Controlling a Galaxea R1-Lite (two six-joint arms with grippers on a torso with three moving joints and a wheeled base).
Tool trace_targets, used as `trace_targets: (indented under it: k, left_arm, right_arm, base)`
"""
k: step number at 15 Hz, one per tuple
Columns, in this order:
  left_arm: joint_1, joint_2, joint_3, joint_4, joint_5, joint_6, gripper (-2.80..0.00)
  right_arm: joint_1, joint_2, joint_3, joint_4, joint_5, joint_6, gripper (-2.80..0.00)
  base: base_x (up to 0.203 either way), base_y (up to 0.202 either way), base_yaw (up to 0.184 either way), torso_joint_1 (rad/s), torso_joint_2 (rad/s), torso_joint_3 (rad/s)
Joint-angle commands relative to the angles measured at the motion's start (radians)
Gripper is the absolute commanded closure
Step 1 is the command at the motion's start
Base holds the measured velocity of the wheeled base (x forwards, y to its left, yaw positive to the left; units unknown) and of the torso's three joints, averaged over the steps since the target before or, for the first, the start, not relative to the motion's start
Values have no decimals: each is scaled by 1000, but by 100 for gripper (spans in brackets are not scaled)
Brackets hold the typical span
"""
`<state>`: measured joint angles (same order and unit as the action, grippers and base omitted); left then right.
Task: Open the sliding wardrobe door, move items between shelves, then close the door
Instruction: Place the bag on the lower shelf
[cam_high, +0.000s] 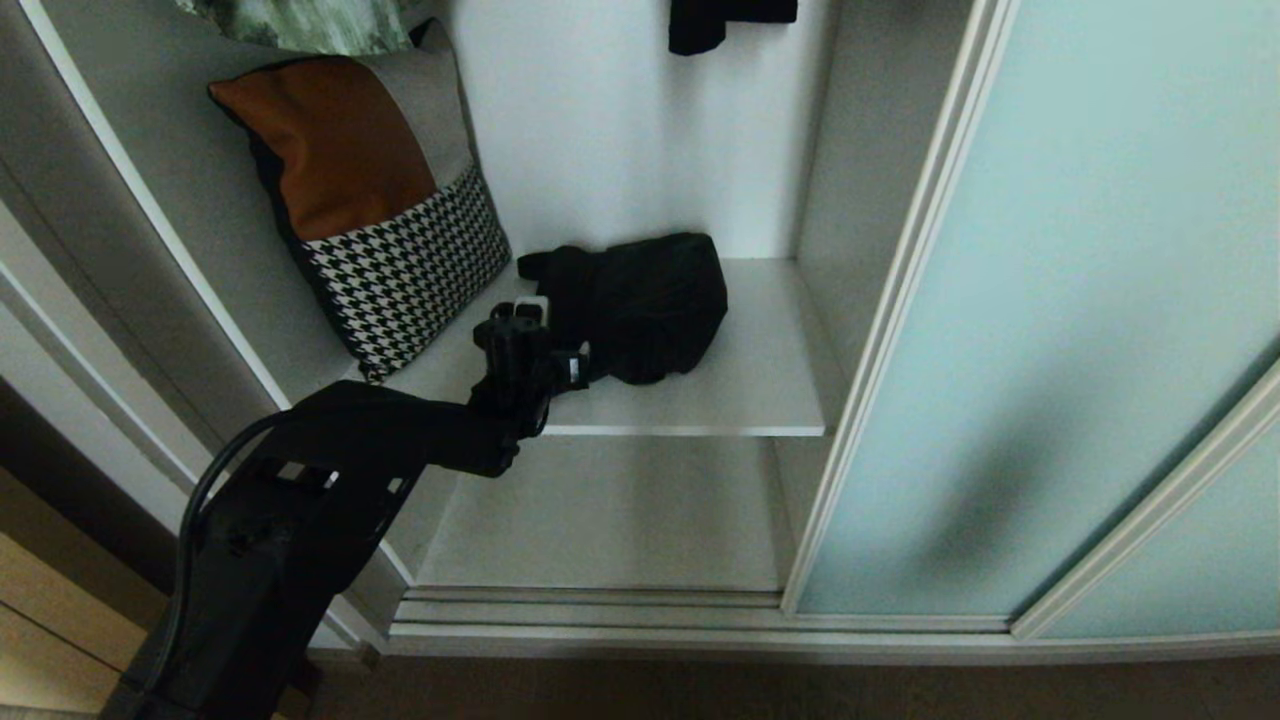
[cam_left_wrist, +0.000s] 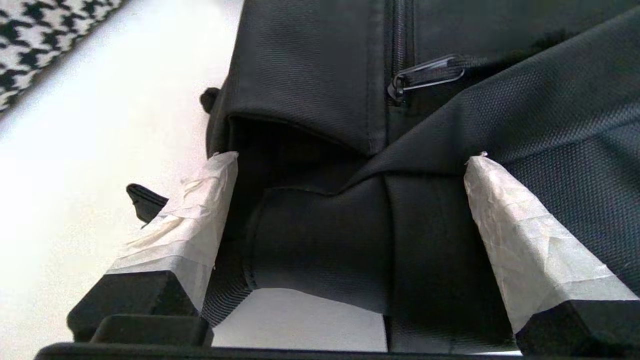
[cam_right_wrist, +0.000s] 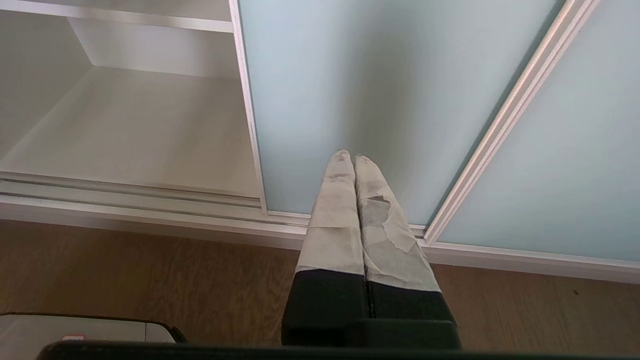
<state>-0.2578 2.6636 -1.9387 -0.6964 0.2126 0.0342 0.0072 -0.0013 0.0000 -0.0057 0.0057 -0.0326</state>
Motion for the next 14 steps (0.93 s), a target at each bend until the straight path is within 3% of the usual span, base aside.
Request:
trace_targets:
  k: [1,6,7,9,14]
  left_arm:
    - [6,9,1,1,-10,3,-280]
    - [5,33,1,1,-39,0,-280]
    - [5,38,0,12,-44,1,0]
    - [5,45,0,12,-76,-2,0]
    - [5,41,0,7,-78,-11,0]
  right_arm:
    - [0,-2,0,0,2,0,0]
    - [0,-2,0,0,0,-1,0]
    - [0,-2,0,0,1,-1,0]
    - [0,-2,0,0,1,0,0]
    - [0,-2,0,0,0,-1,0]
  base:
    - [0,0,0,0,0,0]
    - [0,0,0,0,0,0]
    - [0,0,0,0,0,0]
    - [0,0,0,0,0,0]
    - [0,0,0,0,0,0]
